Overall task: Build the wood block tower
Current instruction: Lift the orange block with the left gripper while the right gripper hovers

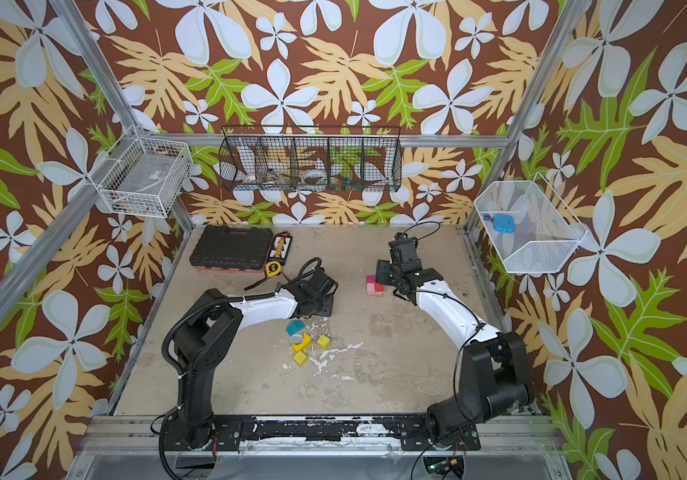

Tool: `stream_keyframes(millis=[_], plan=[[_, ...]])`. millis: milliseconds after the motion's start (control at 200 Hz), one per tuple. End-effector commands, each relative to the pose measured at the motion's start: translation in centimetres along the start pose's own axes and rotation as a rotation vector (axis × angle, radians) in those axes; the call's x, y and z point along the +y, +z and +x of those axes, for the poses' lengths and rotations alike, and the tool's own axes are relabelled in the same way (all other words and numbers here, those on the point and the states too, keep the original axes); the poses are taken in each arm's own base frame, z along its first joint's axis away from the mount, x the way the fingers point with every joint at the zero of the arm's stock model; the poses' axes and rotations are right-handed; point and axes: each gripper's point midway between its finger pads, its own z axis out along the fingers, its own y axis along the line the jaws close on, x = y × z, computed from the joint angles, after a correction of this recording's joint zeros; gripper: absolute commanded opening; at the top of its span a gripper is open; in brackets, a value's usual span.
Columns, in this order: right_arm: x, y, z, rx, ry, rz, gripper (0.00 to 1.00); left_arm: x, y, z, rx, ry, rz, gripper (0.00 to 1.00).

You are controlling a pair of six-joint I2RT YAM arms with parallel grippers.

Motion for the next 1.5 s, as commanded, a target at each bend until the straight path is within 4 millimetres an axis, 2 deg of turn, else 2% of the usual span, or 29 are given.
stream_keyframes(millis=[0,215,510,646,826,1166,1311,1491], plan=[[-0.1,0.0,0.0,-0.001,-0.002,0.005,0.66,1.4,0.3,3.4,0.132,0.001,-0.052,0.62],[-0.1,0.0,-0.1,-0.002,-0.004,0.004,0.66,1.9,-0.4,3.4,0.121,-0.013,-0.083,0.64],[-0.1,0.1,0.1,0.003,-0.004,0.005,0.66,1.7,-0.7,3.6,0.127,-0.001,-0.078,0.64],[-0.1,0.2,0.1,0.007,-0.005,0.006,0.67,1.6,-0.7,3.8,0.133,0.004,-0.082,0.71],[0.0,0.2,0.1,0.006,-0.006,0.005,0.67,1.6,-0.9,3.9,0.132,0.01,-0.092,0.71],[0.0,0.3,0.1,0.009,-0.006,0.005,0.66,1.5,-0.3,3.9,0.136,0.029,-0.099,0.62],[0.0,0.2,0.1,0.007,-0.006,0.004,0.66,1.3,0.4,4.3,0.159,0.035,-0.098,0.54],[-0.1,0.0,0.0,0.001,-0.004,0.005,0.66,1.2,0.2,4.0,0.151,0.033,-0.096,0.44]])
